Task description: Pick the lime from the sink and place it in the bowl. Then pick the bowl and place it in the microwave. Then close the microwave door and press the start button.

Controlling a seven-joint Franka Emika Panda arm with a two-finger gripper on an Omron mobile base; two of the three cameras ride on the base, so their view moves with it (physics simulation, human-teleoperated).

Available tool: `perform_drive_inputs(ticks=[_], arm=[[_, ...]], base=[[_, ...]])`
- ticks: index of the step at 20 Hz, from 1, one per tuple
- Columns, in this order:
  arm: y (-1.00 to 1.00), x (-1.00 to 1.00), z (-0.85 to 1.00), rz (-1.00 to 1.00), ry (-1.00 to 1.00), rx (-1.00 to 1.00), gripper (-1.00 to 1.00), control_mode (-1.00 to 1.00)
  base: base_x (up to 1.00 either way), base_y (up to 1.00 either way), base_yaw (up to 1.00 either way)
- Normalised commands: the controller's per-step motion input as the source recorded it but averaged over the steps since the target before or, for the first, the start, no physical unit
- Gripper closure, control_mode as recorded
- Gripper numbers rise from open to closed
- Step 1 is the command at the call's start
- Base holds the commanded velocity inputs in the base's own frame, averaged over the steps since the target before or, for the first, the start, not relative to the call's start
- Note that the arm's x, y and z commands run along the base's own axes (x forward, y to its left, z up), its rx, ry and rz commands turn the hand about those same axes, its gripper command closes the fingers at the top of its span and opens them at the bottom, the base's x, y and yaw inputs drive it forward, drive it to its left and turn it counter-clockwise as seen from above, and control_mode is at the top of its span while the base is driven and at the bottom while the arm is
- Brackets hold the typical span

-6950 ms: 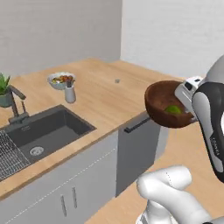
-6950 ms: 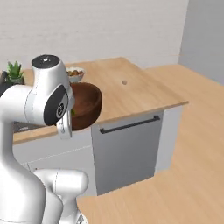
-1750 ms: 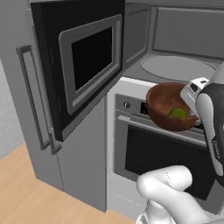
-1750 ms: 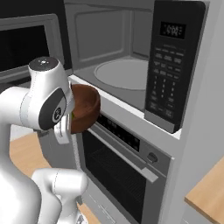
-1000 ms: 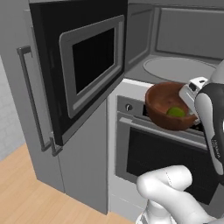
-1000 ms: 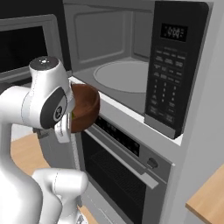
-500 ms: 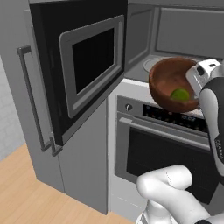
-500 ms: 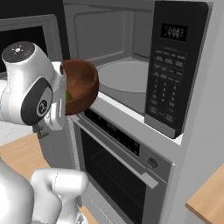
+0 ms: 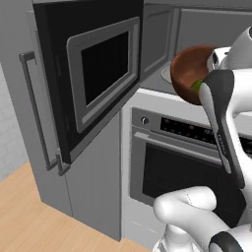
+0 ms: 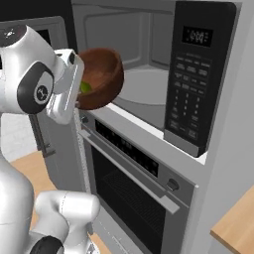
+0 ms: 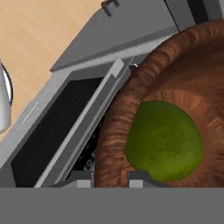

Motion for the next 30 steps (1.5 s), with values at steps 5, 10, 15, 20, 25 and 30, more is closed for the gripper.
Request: perform_drive_inputs(ticks=[5, 10, 15, 20, 25, 30], arm=[[-0.2, 0.54, 0.1, -0.19, 0.02, 0.0, 1.0, -1.0], [-0.41, 0.6, 0.01, -0.07, 0.0, 0.0, 1.0, -1.0], [-0.43, 0.52, 0.0, -0.02, 0.0, 0.01, 1.0, -1.0], [-0.45, 0.47, 0.0, 0.0, 0.0, 0.01, 1.0, -1.0], [-0.26, 0.29, -0.01, 0.0, 0.0, 0.0, 1.0, -1.0], [-0.01, 0.34, -0.21, 0.0, 0.0, 0.0, 1.0, -1.0]], base=[[0.0, 0.0, 0.0], [0.0, 0.0, 0.0], [0.0, 0.0, 0.0], [0.0, 0.0, 0.0], [0.0, 0.0, 0.0], [0.0, 0.0, 0.0]])
